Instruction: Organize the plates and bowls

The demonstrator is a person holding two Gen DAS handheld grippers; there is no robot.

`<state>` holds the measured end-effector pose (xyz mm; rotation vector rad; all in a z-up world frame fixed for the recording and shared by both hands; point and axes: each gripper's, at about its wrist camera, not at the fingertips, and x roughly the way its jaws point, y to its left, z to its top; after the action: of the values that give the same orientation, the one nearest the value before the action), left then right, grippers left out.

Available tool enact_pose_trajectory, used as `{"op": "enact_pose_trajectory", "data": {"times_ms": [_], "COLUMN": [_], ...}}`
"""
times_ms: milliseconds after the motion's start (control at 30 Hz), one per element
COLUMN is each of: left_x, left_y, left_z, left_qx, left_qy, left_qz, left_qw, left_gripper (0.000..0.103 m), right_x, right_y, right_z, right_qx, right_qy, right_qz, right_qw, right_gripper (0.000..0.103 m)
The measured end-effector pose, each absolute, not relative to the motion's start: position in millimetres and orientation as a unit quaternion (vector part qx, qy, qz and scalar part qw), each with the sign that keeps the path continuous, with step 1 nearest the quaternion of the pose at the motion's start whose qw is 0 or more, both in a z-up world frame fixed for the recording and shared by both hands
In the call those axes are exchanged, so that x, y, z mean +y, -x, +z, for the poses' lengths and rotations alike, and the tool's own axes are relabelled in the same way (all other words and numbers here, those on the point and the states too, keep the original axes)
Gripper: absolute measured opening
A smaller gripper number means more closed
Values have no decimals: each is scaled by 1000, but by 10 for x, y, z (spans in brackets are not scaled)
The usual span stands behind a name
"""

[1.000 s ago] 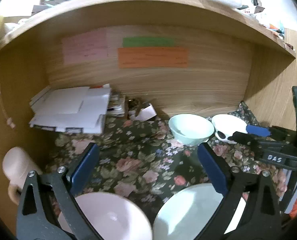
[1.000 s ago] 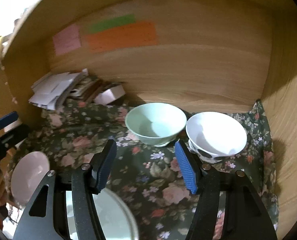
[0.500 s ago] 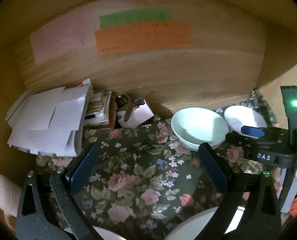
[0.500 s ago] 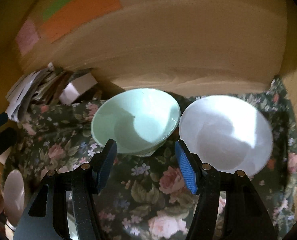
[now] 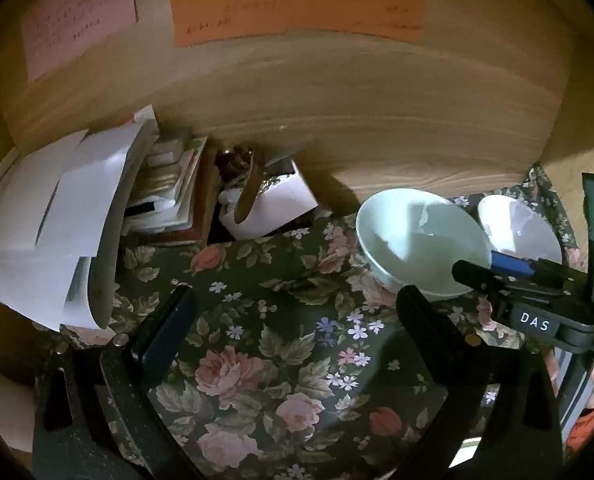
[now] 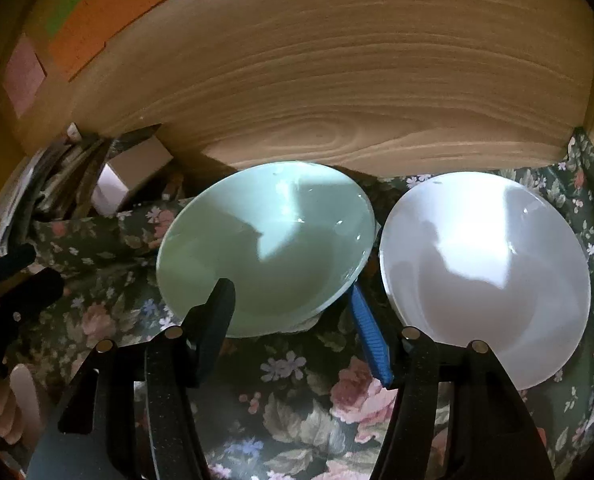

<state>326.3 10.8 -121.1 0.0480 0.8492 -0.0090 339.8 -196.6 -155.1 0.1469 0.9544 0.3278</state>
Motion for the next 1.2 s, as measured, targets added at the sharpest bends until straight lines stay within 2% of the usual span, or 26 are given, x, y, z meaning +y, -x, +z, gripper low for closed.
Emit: {"op": "enact_pose_trajectory", "data": {"times_ms": [133, 333, 667, 1000, 1200], "left_x": [112, 94, 78, 62, 99], "left_y": [-3288, -3308, -3326, -3340, -3415], "left_z": [-1271, -1319, -1370, -1388, -1528], "left_qx": [418, 422, 428, 433, 464], "left_qy": [-22, -23, -27, -27, -21], "left_qz": [-6, -8, -4, -16, -14], "left_qw": [908, 906, 903, 901, 886], "left_gripper": [101, 101, 101, 100, 87], "right_x": [-1920, -1934, -1960, -1824, -1784], "right_y": [-3422, -3486, -3612, -3369, -3164], "right_z": [-1582, -1598, -1635, -1606, -1551], "right_qx": [457, 459, 467, 471, 475], "right_qy": [-58, -54, -42, -10, 8], "right_qz": [146, 132, 144, 211, 243], "right_qw": [875, 877, 871, 856, 846], "right_gripper": [55, 46, 24, 19, 19]}}
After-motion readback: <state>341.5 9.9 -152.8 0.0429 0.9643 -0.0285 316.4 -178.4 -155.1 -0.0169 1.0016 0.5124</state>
